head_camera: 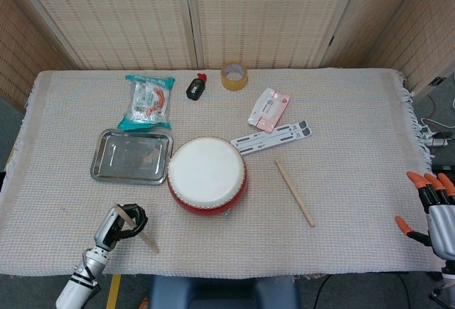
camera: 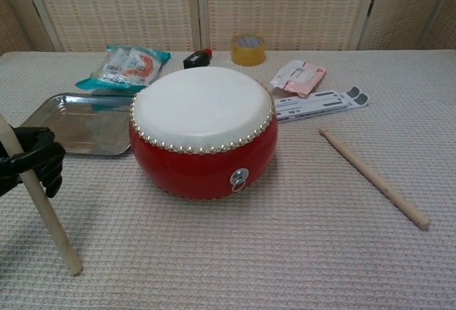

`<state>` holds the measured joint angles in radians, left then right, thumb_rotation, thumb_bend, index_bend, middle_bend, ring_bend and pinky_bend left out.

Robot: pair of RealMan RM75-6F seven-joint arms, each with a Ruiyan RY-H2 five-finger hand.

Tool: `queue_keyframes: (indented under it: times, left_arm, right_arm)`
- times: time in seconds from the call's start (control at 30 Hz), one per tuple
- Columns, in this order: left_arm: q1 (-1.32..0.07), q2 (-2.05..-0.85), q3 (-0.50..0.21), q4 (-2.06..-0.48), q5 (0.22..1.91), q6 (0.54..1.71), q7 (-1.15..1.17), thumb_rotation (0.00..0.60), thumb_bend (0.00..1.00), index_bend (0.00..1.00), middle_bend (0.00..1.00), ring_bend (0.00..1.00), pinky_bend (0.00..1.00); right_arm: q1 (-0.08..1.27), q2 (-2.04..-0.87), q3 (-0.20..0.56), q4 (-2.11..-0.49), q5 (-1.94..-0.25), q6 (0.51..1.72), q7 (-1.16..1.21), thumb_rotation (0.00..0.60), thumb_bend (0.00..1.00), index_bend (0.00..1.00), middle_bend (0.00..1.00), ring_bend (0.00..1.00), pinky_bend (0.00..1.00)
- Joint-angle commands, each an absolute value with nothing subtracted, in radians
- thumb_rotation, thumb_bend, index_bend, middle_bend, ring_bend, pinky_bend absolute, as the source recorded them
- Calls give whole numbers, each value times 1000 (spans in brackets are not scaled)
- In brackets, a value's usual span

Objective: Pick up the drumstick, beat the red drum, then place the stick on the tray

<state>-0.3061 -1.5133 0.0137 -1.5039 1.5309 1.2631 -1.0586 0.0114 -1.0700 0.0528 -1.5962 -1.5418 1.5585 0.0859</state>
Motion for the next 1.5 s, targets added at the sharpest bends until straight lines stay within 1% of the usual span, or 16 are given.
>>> queue_keyframes:
  times: [0.03, 0.37, 0.43, 0.73, 0.8, 0.9, 0.93, 0.97, 1.13, 1.27, 1.5]
  left_arm:
    - [-274, -1540, 11, -1509, 1547, 1327, -966, 415, 337, 745, 720, 658, 631]
    - [-268, -1527, 63, -1538, 1613, 1340, -935, 416, 337, 745, 720, 658, 631]
    - [-272, -1522, 86, -1553, 1616, 1313, -959, 416, 337, 745, 721, 658, 631]
    - [-289, -1497, 127, -1580, 1637, 1273, -1047, 418, 337, 745, 720, 657, 631]
    - [-294, -1493, 135, -1579, 1643, 1264, -1065, 398, 337, 745, 720, 658, 631]
    - [-304, -1484, 147, -1583, 1652, 1249, -1101, 323, 331, 745, 718, 657, 630]
    - [-309, -1480, 152, -1582, 1656, 1242, -1115, 304, 329, 746, 717, 657, 630]
    - [-313, -1479, 156, -1579, 1659, 1237, -1123, 298, 329, 745, 717, 657, 631]
    - [-323, -1486, 171, -1555, 1676, 1227, -1132, 284, 330, 746, 717, 658, 631]
    - [-330, -1495, 181, -1532, 1685, 1218, -1130, 285, 333, 753, 718, 658, 631]
    - [-329, -1531, 178, -1493, 1664, 1207, -1104, 287, 332, 771, 732, 672, 632]
  right_arm:
    - [11, -1070, 53, -1596, -1543, 1560, 86, 600, 224, 116, 138, 22, 12]
    - [14, -1074, 52, -1593, -1552, 1559, 88, 600, 224, 118, 138, 22, 12]
    - [11, -1074, 52, -1593, -1551, 1564, 88, 600, 224, 118, 138, 22, 12]
    - [5, -1075, 49, -1593, -1557, 1575, 89, 600, 224, 120, 138, 22, 11]
    - [4, -1075, 48, -1593, -1559, 1577, 89, 600, 224, 121, 138, 22, 11]
    - [2, -1076, 48, -1593, -1562, 1582, 88, 600, 224, 121, 138, 22, 11]
    - [1, -1075, 48, -1594, -1562, 1584, 88, 600, 224, 121, 138, 22, 11]
    - [1, -1075, 48, -1594, -1563, 1585, 87, 600, 224, 122, 138, 22, 12]
    - [-1, -1073, 47, -1598, -1565, 1586, 85, 600, 224, 122, 138, 22, 12]
    - [-1, -1072, 47, -1601, -1566, 1587, 83, 600, 224, 122, 138, 22, 12]
    - [-3, -1072, 47, -1604, -1567, 1588, 81, 600, 224, 126, 138, 22, 11]
